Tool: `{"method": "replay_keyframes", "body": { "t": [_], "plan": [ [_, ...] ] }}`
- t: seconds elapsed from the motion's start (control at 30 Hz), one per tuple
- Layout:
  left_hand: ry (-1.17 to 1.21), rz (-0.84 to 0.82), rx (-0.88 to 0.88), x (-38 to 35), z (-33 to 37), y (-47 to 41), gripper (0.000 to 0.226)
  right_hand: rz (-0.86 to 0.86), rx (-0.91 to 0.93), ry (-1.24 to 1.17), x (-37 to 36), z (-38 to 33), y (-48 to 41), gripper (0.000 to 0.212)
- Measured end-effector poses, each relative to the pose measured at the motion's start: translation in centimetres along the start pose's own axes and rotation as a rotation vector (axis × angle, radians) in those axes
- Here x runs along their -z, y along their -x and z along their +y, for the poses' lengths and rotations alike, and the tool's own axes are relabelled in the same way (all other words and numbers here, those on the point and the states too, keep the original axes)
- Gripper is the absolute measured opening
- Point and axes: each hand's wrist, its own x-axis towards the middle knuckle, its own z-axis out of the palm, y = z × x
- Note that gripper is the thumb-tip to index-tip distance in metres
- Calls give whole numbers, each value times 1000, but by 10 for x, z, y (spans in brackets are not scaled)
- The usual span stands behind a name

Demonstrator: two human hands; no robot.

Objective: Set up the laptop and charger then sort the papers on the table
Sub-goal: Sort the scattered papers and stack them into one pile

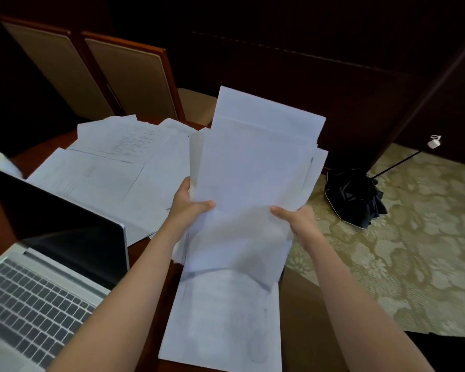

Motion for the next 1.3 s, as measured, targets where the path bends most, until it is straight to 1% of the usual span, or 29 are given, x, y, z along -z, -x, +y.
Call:
{"method": "replay_keyframes", "body": {
  "t": [0.03, 0.1, 0.17, 0.23, 0.3, 0.4, 0.47, 0.53, 0.6, 0.7, 0.77, 0.83, 0.9, 0.97, 1.03, 1.1, 1.13, 1.2, 1.27, 1.3],
  "plan": [
    [1, 16, -45, 0, 7, 1, 47, 27, 51, -9, -3, -11, 4, 25],
    [14, 65, -123, 1, 23, 3, 53, 50, 183, -54, -7, -32, 9, 24],
    [30, 107, -173, 5, 35, 4, 59, 27, 295, -73, -11, -51, 18, 30],
    [77, 124, -183, 11, 39, 7, 63, -21, 344, -94, -11, -59, 25, 38],
    [96, 155, -166, 14, 35, 13, 66, -39, 332, -107, -11, -56, 33, 45],
    [43, 202, -149, 11, 26, 22, 68, -31, 302, -48, -20, -42, 40, 55],
    [53, 220, -124, 8, 24, 24, 70, -8, 290, -36, -29, -40, 42, 49],
    [91, 251, -125, 12, 23, 23, 67, 21, 281, -27, -35, -39, 41, 43],
    [137, 240, -124, 18, 19, 23, 63, 30, 267, -3, -36, -35, 40, 42],
    [82, 176, -100, 18, 13, 24, 58, 29, 216, -18, -43, -28, 43, 36],
    [54, 207, -97, 14, 15, 23, 56, 47, 220, -35, -51, -30, 44, 26],
    [43, 238, -122, 14, 20, 20, 54, 89, 271, -54, -55, -37, 43, 19],
    [27, 244, -104, 16, 24, 17, 49, 129, 277, -102, -51, -40, 41, 17],
    [6, 236, -44, 16, 23, 14, 42, 143, 174, -103, -42, -38, 38, 18],
    [-25, 192, 41, 11, 16, 14, 38, 137, -24, -35, -35, -29, 36, 19],
    [-94, 137, 147, 7, -3, 15, 40, 163, -173, 55, -32, -7, 38, 23],
    [-138, 118, 194, 6, -15, 16, 42, 199, -214, 97, -33, 8, 41, 23],
    [-238, 94, 273, 4, -41, 19, 45, 264, -279, 136, -37, 42, 49, 28],
    [-311, 76, 332, 2, -63, 26, 44, 303, -331, 167, -44, 69, 61, 34],
    [-344, 82, 361, 1, -72, 30, 41, 330, -339, 229, -47, 78, 65, 37]
  ]
}}
